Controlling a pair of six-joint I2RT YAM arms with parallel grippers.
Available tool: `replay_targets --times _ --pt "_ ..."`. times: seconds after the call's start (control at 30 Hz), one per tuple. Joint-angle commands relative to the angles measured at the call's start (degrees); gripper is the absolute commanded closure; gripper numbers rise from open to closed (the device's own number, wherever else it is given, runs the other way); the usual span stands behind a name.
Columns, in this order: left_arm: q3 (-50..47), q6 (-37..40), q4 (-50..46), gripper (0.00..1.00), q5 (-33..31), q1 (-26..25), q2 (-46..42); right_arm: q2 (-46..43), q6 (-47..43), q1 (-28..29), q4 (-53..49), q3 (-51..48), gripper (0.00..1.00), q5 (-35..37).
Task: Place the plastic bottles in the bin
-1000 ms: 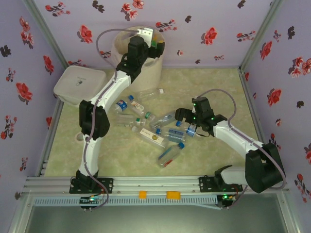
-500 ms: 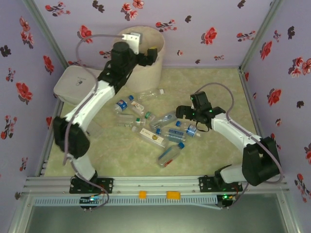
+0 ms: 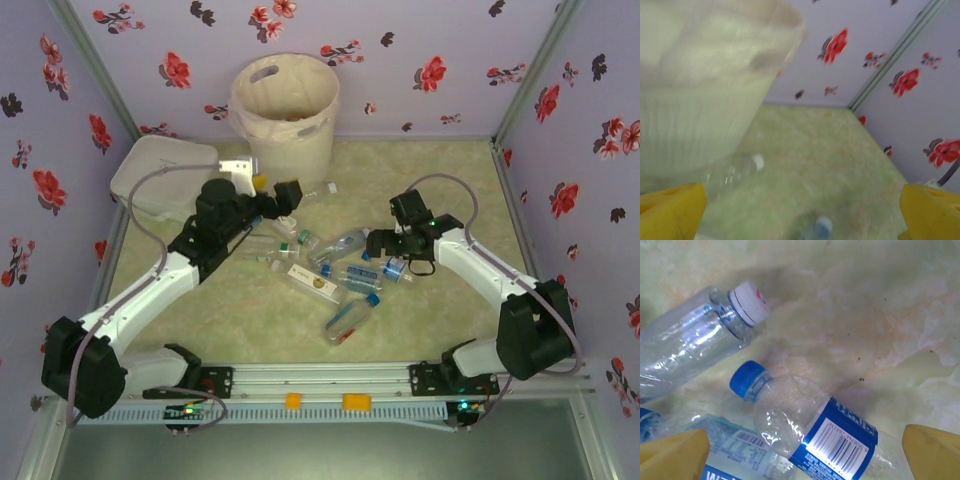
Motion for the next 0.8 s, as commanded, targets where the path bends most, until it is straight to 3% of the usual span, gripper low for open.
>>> replay_targets --times 0.0,0.2,0.4,0.77 --pt "-4.15 -7.93 2.36 0.0 0.24 -0.16 -0.82 -1.26 0.12 0.5 -4.22 -1.2 0.02 1.71" --pt "-7.68 -14.14 3.4 0.0 -0.05 -1.0 3.88 1.46 -0.51 0.64 -3.65 -1.73 0.03 -1.31" --pt "-5.83 -15.12 4.58 0.0 -0.67 -1.22 8.06 2.21 -2.0 1.46 -2.95 -2.32 0.03 -3.14" --pt "-3.78 -14.46 5.27 0.0 -0.87 -1.74 9.68 7.4 -1.76 1.38 -3.07 -0.87 0.02 3.92"
